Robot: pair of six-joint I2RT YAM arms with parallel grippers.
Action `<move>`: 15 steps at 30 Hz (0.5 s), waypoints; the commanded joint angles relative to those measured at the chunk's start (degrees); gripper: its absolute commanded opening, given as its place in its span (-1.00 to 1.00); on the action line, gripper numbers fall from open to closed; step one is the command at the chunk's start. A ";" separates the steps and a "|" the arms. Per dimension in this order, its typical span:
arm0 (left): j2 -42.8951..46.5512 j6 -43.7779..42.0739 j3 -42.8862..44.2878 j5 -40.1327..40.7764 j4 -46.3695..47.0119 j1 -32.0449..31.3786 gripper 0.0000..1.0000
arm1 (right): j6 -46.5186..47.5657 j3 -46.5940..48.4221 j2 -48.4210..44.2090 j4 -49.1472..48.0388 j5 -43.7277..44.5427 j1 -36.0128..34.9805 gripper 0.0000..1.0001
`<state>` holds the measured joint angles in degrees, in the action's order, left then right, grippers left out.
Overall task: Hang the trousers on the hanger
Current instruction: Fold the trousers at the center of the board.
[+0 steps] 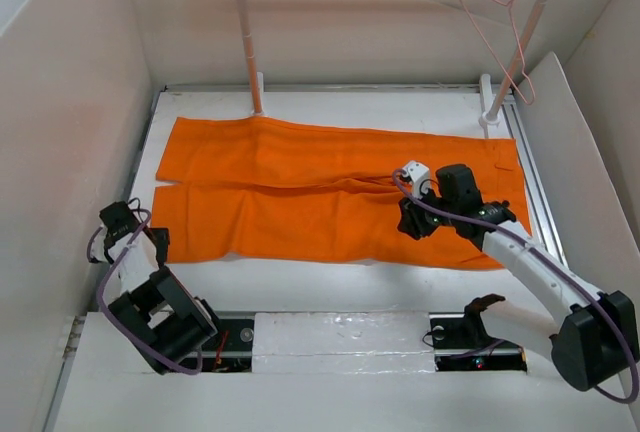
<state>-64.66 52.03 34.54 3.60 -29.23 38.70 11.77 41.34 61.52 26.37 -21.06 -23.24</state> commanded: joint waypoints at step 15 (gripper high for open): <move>6.76 -9.73 5.94 -4.39 2.98 0.33 -1.00 | -0.43 2.87 -8.25 13.25 1.55 11.89 0.15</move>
<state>-69.25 48.58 32.75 -1.74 -20.27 39.00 12.53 41.80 55.29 34.61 -19.88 -13.74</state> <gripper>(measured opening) 0.010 0.547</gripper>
